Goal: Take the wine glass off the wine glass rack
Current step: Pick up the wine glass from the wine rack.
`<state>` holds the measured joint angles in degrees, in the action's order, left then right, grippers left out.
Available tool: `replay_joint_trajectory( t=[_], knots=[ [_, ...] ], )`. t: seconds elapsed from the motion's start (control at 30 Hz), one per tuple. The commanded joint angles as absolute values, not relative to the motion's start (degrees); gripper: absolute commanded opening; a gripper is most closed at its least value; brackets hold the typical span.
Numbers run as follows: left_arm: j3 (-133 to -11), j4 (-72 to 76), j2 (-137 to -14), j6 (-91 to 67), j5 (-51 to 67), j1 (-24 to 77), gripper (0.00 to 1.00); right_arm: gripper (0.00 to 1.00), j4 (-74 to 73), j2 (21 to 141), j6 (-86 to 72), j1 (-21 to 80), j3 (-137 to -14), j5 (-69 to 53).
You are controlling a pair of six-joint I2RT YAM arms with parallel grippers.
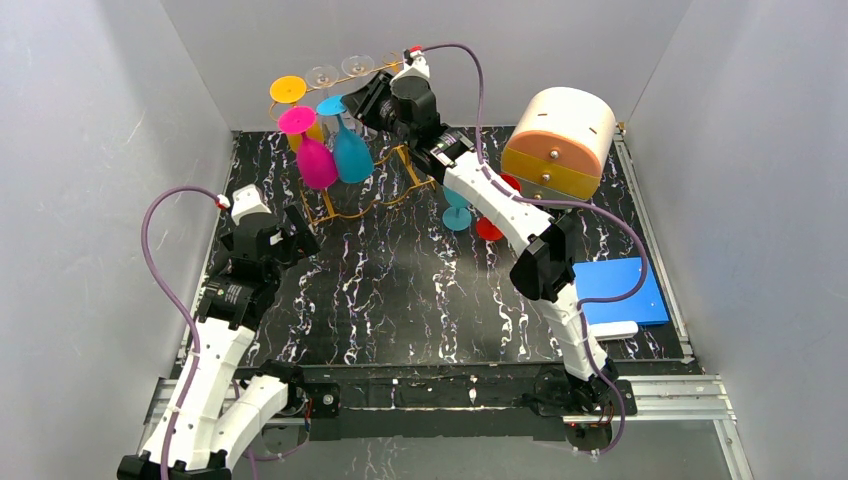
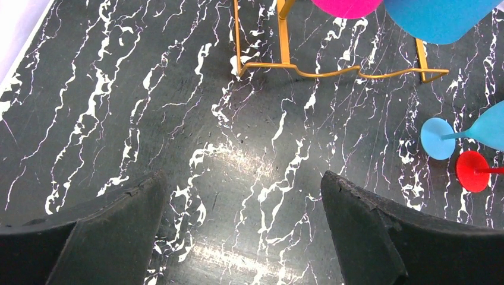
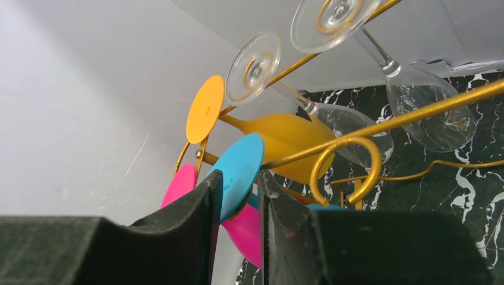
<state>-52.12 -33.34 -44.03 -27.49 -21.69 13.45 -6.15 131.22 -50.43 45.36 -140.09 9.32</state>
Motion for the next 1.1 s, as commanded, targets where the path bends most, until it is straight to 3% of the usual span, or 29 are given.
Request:
replay_joint_trajectory(
  t=[0.0,0.2,0.4,1.07],
  knots=[
    [-53.8,-34.4,-44.1,-28.1,-21.6,13.2,0.98,0.35,-3.2,130.3,-51.1,45.5,-141.5,11.6],
    [-54.3,-34.8,-43.8,-27.8,-21.9,13.3,0.98,0.23,-2.9,130.4,-52.1,45.5,-141.5,10.6],
    [-55.0,-35.4,-43.7,-27.2,-23.0,13.2,0.98,0.02,-3.8,126.7,-52.5,45.5,-139.7,10.7],
    [-54.7,-32.8,-43.8,-27.6,-17.9,13.3,0.98,0.01,-6.6,122.0,-59.6,43.3,-136.9,0.5]
  ],
)
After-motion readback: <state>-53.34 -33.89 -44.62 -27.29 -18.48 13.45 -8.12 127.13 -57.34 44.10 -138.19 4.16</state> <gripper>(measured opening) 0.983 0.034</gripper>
